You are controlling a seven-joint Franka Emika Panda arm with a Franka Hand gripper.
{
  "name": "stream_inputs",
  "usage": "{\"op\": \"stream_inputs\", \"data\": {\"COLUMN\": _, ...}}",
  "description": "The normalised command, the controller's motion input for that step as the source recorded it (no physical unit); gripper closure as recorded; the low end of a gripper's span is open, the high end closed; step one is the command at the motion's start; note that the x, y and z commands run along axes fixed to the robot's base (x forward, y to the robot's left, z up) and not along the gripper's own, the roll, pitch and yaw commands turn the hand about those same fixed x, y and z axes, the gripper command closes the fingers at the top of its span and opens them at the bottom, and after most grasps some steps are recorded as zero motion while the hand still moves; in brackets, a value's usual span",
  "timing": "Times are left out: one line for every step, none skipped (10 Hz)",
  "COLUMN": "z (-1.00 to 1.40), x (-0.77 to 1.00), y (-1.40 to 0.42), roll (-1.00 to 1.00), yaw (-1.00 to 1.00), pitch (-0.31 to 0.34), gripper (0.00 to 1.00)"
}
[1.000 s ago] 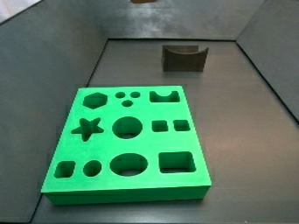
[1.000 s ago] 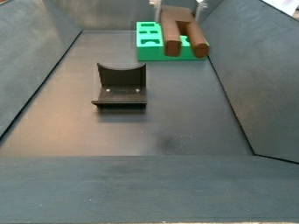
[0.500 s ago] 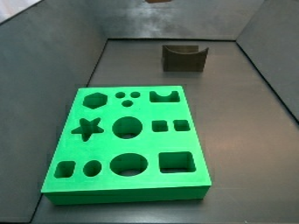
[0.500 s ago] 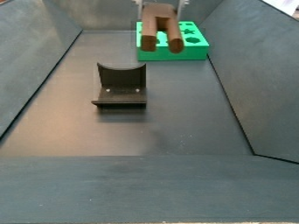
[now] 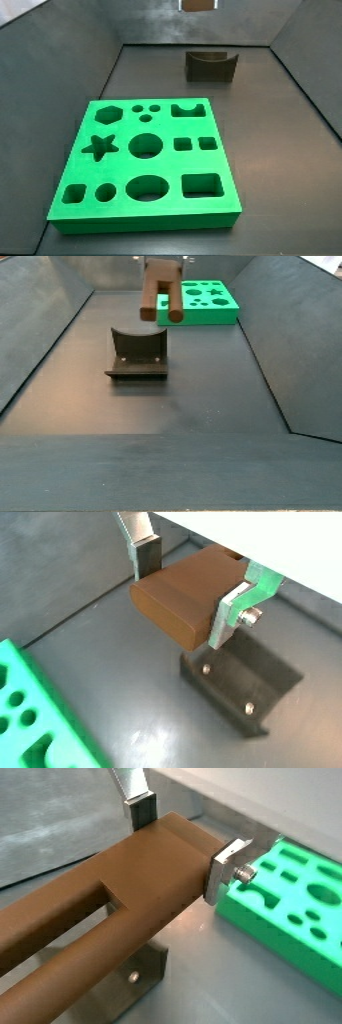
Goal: Pick up the square-circle object. Move up. Place the square-circle object on the fixture. Regrasp the square-circle object. Rotate the square-circle object. Move to above the board. Insert the square-circle object.
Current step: Place the square-circle object on the fixture.
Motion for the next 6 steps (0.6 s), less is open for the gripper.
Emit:
{"op": "stream_inputs", "data": {"z": -0.03, "x": 0.77, "y": -0.03, "roll": -1.0, "yaw": -0.08, "pitch": 0.123, "gripper": 1.0}}
{"op": "stream_inputs", "data": {"z": -0.03, "x": 0.68, "y": -0.01, "roll": -1.0, "yaw": -0.08, "pitch": 0.127, "gripper": 1.0}}
{"op": "stream_inputs", "data": {"z": -0.02, "x": 0.56, "y": 0.02, "roll": -1.0, "yaw": -0.09, "pitch": 0.131, "gripper": 1.0}}
{"op": "stream_inputs", "data": {"z": -0.01, "x": 0.5, "y": 0.02, "roll": -1.0, "yaw": -0.1, "pitch": 0.133, "gripper": 1.0}}
{"op": "stream_inputs", "data": {"z": -0.01, "x": 0.38, "y": 0.03, "roll": -1.0, "yaw": -0.11, "pitch": 0.139, "gripper": 1.0}}
{"op": "stream_inputs", "data": {"z": -0.01, "x": 0.29, "y": 0.04, "roll": -1.0, "yaw": -0.12, "pitch": 0.144, "gripper": 1.0}}
